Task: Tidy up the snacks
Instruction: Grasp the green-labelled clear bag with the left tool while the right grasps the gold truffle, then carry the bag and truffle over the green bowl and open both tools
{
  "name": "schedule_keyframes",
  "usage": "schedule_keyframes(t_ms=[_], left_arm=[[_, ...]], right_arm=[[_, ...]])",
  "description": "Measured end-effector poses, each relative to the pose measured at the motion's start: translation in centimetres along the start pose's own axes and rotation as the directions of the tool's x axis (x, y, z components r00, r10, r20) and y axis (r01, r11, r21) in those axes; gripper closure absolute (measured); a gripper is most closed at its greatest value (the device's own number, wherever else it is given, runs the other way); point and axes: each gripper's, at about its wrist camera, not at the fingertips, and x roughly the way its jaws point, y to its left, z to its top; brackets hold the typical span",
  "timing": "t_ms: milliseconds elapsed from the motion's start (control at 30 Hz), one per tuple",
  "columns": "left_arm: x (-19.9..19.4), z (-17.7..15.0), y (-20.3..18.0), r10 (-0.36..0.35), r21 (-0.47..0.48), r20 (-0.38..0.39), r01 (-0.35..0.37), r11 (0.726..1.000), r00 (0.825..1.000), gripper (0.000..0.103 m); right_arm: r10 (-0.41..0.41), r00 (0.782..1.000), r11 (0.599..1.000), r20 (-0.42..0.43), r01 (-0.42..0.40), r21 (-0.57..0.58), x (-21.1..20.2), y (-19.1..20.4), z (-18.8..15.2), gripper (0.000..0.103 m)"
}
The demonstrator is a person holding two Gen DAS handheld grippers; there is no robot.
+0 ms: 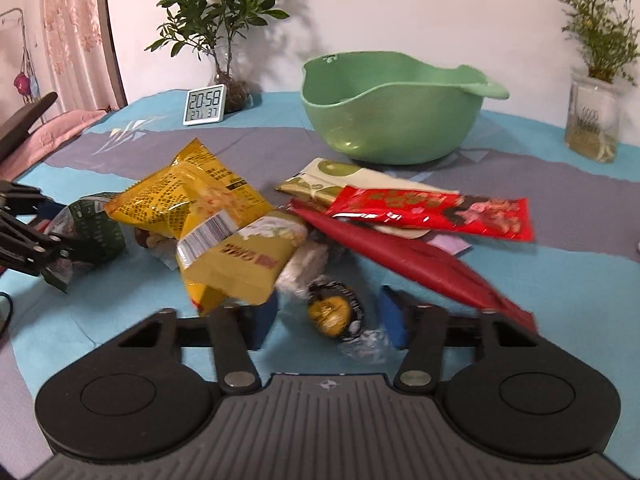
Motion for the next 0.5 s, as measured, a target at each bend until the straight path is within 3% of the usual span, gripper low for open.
schedule_keyframes(t_ms=[133, 500], left_arm=[[0.5, -0.4, -0.2, 0.023, -0.03, 0.001, -0.023, 0.999, 1.0, 0.0], [-2.0, -1.6, -1.6, -0.023, -0.069, 0.023, 0.024, 0.997, 0.999, 0.0]], right_arm=[[-0.022, 1.0, 0.999, 0.001, 0.023, -0.03, -0.8, 0.6, -0.7, 0.071], [0.009, 1.0, 0.999, -0.008, -0.01, -0.035, -4.2, 1.9, -3.2, 0.071]])
